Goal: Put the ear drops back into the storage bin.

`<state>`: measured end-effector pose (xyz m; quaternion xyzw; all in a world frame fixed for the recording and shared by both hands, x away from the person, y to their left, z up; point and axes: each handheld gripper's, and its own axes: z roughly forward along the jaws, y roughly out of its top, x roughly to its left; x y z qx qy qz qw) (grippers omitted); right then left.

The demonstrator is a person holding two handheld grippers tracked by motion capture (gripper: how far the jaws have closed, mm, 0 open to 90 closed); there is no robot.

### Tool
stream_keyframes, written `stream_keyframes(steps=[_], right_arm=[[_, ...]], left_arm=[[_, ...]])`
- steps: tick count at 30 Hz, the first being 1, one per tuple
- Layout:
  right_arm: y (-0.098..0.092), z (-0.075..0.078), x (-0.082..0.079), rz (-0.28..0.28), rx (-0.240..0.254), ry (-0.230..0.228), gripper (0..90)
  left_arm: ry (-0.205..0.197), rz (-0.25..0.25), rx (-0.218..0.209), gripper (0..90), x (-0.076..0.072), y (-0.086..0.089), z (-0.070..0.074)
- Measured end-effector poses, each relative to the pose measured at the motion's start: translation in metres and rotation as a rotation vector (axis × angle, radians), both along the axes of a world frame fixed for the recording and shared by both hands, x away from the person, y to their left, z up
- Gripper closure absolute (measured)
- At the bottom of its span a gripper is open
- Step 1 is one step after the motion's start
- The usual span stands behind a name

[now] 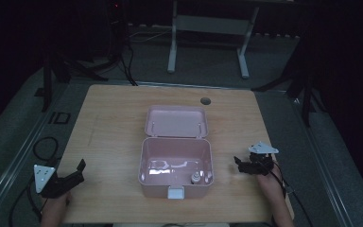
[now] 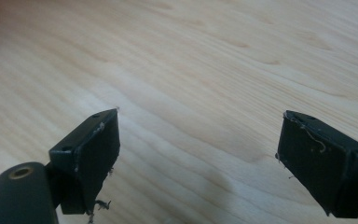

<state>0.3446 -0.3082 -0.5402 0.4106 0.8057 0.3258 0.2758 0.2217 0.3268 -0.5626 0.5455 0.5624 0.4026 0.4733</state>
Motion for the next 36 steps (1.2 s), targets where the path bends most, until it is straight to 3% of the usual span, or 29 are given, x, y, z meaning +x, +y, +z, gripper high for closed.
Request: stream_keyframes(steps=[14, 25, 33, 36], right_arm=[[-0.013, -0.012, -0.006, -0.157, 0.081, -0.085, 11.9], [-0.021, -0.010, -0.010, -0.200, 0.163, -0.123, 11.9], [-0.032, -0.010, -0.010, -0.212, 0.249, -0.113, 12.0], [-0.033, -0.012, -0.009, -0.217, 0.250, -0.107, 12.0]], left_arm=[[0.000, 0.001, 0.002, 0.5, 0.000, 0.000, 0.000], [-0.001, -0.001, 0.001, 0.5, 0.000, 0.000, 0.000], [-0.002, -0.001, 0.002, 0.5, 0.000, 0.000, 0.000], [-0.002, 0.001, 0.002, 0.5, 0.000, 0.000, 0.000]])
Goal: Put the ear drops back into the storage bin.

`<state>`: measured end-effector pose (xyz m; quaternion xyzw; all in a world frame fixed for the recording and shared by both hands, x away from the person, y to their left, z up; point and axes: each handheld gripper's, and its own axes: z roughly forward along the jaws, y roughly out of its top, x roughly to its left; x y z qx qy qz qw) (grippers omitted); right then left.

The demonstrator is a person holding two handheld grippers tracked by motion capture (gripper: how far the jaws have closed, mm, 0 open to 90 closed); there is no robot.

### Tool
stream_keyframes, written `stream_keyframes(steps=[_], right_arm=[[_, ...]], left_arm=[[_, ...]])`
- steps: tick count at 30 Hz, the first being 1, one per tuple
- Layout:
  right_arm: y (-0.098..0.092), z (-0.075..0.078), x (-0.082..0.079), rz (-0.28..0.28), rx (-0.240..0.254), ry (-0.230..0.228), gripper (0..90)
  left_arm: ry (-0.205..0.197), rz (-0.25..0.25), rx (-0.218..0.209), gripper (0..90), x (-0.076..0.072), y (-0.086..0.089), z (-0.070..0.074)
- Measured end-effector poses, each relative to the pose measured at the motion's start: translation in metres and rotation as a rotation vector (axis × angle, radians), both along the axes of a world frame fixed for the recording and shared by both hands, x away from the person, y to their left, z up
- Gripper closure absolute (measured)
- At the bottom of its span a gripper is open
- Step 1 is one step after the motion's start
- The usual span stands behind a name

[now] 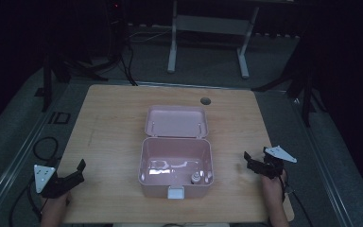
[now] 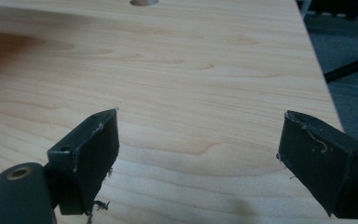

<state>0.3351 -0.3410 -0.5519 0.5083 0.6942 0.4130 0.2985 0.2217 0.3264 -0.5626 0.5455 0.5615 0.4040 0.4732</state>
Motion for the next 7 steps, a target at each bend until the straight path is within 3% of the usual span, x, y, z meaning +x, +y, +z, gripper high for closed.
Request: stream_keyframes(steps=[7], right_arm=[[0.0014, -0.0010, 0.0009, 0.005, -0.011, 0.011, 12.0]], left_arm=[[0.000, -0.001, 0.000, 0.5, -0.0001, 0.0001, 0.0000]])
